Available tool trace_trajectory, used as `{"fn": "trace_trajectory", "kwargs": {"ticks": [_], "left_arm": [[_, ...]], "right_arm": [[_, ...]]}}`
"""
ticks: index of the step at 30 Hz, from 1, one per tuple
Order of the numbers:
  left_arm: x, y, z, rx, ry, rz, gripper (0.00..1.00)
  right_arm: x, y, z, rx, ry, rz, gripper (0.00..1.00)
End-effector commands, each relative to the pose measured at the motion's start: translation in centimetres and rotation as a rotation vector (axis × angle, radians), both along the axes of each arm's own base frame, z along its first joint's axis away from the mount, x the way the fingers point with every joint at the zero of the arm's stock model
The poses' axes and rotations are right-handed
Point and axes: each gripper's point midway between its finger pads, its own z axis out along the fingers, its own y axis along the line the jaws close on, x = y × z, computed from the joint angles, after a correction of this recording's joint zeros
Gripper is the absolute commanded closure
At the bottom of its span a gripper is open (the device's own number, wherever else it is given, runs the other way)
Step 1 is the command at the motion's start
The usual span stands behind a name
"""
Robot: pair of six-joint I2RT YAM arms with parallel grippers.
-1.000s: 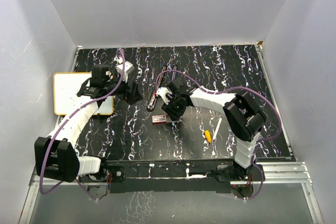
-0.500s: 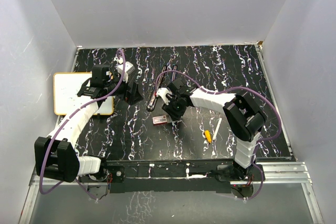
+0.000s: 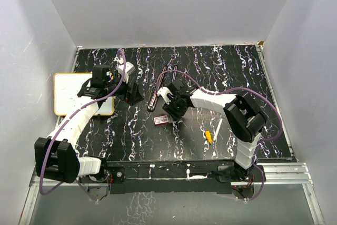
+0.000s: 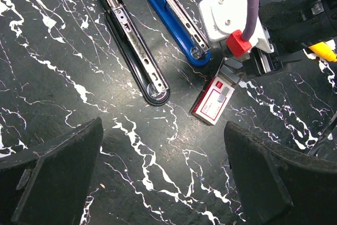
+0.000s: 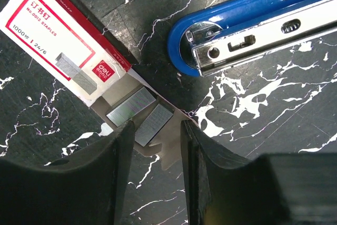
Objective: Load the staples into the stapler
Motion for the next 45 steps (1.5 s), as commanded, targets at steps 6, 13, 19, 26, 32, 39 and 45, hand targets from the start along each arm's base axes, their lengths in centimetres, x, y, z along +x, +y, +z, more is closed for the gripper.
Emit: {"fn": "trace_trajectory", "kwargs": {"ticks": [6, 13, 19, 26, 32, 39, 45], "left_arm": [[-0.7, -0.5, 1.2, -0.017, -0.033, -0.037, 0.03], [-0.9, -0.4, 1.3, -0.015, -0.035, -0.039, 0.03], [-0.8, -0.4, 1.4, -0.017, -0.038, -0.041, 0.03], [-1.0, -0.5, 1.6, -0.019, -0.043, -0.043, 0.03], [-1.0, -0.5, 1.7, -0.017, -0.048, -0.046, 0.03], [-1.1, -0.5, 1.7, -0.017, -0.052, -0.048, 0.03], [-1.1, -0.5, 1.7, -0.016, -0.052, -0.05, 0.03]], "right_arm": [[0.0, 1.2, 1.1, 0.068, -0.007, -0.044, 0.57], [0.5, 0.7, 1.1, 0.05, -0.043, -0.068, 0.63], [0.5, 0.6, 1.7, 0.056, -0.054, -0.063, 0.7], [0.8, 1.0, 2.6, 0.075, -0.07, -0.055, 0.76], [0.6, 1.3, 2.8, 0.084, -0.063, -0.029, 0.8], [0.3, 1.0, 2.4, 0.067, -0.05, -0.019, 0.69], [0.1, 0.9, 2.1, 0.063, -0.038, -0.014, 0.65]]}}
